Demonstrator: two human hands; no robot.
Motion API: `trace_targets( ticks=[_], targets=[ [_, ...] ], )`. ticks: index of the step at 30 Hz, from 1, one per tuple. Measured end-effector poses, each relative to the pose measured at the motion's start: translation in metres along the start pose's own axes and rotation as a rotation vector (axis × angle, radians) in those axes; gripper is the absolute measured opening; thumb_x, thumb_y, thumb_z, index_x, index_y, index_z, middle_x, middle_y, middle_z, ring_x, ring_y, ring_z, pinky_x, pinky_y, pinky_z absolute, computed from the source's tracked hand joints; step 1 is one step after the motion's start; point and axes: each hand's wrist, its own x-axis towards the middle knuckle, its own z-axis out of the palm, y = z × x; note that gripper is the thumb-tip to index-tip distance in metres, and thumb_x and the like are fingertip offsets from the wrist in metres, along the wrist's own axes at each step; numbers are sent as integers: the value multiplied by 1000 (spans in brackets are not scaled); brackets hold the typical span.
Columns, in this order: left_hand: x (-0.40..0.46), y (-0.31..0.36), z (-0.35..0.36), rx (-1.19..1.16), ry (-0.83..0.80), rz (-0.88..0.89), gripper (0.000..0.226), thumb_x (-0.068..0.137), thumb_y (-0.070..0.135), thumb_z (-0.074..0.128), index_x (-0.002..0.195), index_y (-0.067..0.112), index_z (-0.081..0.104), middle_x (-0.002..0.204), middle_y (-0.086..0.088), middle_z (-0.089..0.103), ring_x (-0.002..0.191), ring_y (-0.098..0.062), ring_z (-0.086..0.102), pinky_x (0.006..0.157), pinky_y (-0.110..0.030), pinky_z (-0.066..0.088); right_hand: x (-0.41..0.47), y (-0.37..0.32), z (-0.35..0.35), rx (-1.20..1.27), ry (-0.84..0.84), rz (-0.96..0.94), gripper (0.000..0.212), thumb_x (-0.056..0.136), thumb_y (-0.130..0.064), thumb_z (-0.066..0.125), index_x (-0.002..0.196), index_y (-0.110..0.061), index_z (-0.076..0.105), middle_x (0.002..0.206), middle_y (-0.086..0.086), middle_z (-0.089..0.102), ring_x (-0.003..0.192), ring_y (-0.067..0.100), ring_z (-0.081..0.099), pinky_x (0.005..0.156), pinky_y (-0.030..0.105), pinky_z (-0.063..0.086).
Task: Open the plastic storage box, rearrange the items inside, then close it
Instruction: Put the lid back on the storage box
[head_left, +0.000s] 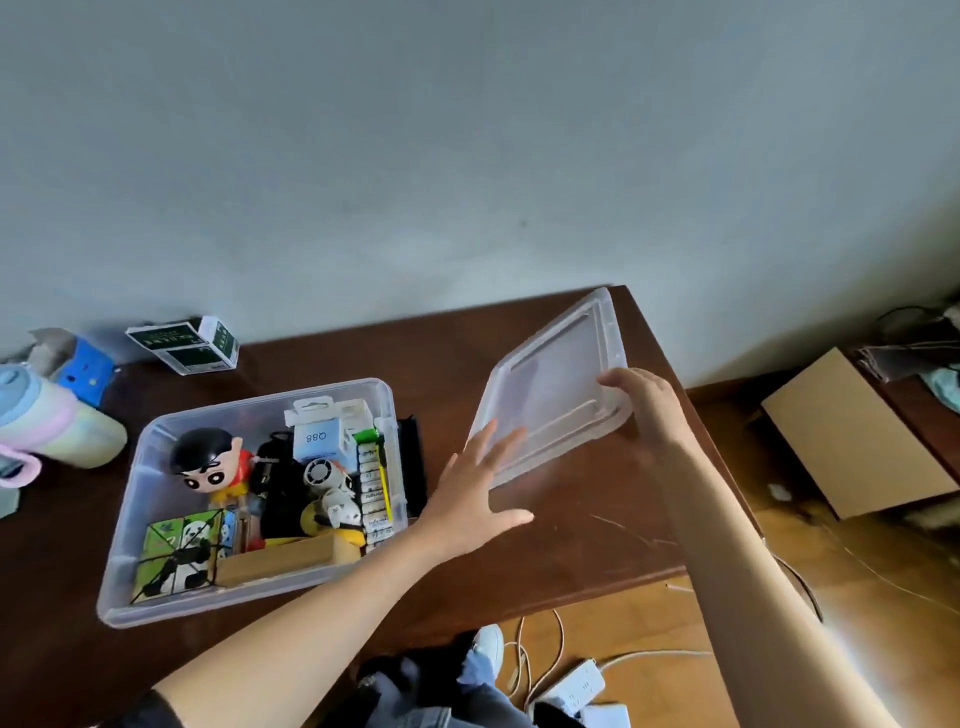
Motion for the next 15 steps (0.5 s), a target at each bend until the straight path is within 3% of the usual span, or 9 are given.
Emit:
trace_targets(
  ticks=[3, 5, 9, 11, 13, 15],
  targets=[
    [-2, 12, -8, -129, 308, 139, 63, 96, 12, 51, 133, 53, 23, 147, 14, 37, 135, -8, 39, 110, -15, 29, -9, -27, 23, 176, -211, -71, 13, 88, -17, 59, 78, -12, 65, 56, -1, 56, 52, 14, 57, 49, 24, 49],
    [-5, 17, -20, -283, 501, 153, 47, 98, 7, 44, 133, 39, 39, 133, 8, 54, 120, -9, 56, 100, -20, 44, -12, -37, 38, 210, -298, -135, 14, 89, -15, 57, 88, -11, 70, 59, 1, 59, 55, 16, 61, 51, 25, 52],
    [-17, 25, -53, -716, 614, 33, 31, 99, 16, 48, 122, 36, 51, 111, 3, 69, 91, -19, 70, 76, -29, 58, -4, -27, 61, -149, -51, -311, 23, 91, -11, 51, 109, -7, 64, 83, -1, 65, 75, 11, 62, 69, 25, 51],
    [-29, 19, -72, -910, 622, -44, 34, 98, 13, 50, 119, 40, 52, 112, 0, 69, 93, -24, 70, 74, -28, 57, 2, -13, 69, -348, 82, -363, 28, 90, -14, 51, 117, -11, 60, 109, 2, 63, 95, 14, 57, 82, 26, 44],
    [-42, 6, -92, -1014, 636, -157, 38, 96, 10, 54, 126, 32, 52, 114, 1, 68, 100, -28, 68, 76, -28, 56, 10, 1, 73, -484, 155, -368, 36, 91, -17, 51, 126, -12, 53, 131, 8, 51, 120, 24, 45, 99, 34, 36],
    [-61, -12, -110, -1121, 614, -182, 43, 92, 7, 56, 131, 23, 49, 107, -7, 72, 90, -35, 70, 70, -34, 59, 14, 10, 82, -585, 186, -335, 44, 92, -22, 52, 134, -10, 45, 139, 14, 43, 127, 32, 37, 104, 40, 30]
  ],
)
